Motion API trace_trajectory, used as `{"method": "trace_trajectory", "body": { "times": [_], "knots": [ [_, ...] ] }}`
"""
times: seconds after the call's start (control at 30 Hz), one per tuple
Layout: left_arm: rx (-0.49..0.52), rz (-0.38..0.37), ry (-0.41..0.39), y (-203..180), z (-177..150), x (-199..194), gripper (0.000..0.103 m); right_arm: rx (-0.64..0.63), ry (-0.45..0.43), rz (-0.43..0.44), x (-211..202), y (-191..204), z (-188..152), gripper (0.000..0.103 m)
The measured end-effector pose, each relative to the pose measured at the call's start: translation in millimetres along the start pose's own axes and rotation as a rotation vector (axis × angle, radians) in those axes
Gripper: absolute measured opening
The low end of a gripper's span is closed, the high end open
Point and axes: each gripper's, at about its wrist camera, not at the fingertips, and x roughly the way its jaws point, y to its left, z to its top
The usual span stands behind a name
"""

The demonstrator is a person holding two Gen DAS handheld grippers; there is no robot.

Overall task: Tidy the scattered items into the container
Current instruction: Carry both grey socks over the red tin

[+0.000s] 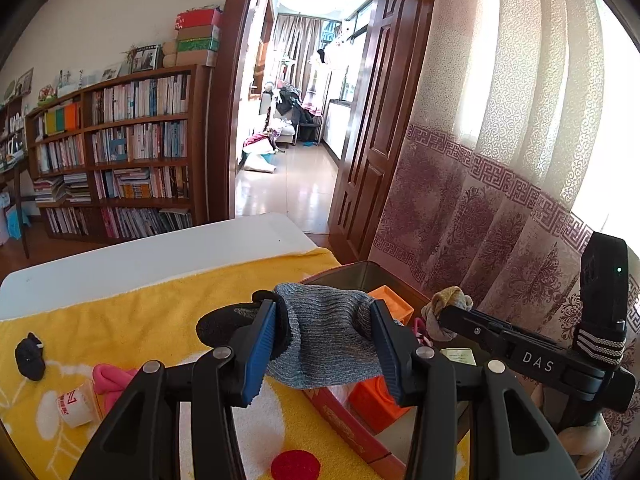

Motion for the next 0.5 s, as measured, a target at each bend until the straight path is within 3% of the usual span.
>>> {"method": "trace_trajectory", "body": {
  "times": [0.37,0.4,0.43,0.5],
  "knots": [
    [-0.018,-0.038,0.043,-8.3,6.5,35.1,0.050,-0.005,-0.011,-0.021,9.5,-3.9,4.1,0.050],
    [-0.023,-0.043,0.047,-8.3,7.1,38.5,0.056,-0.007,-0.010,-0.024,10.6,-4.2,3.5,0.050],
    [-0.031,-0.049,0.058,-7.8,7.4,42.5,0.072,-0.011,-0.007,-0.026,11.8,-4.6,2.9,0.051],
    [-0.068,-0.069,0.067,-4.2,7.1,46.7,0.084,-0.004,-0.005,-0.029,13.4,-6.5,1.5,0.053]
  ]
}}
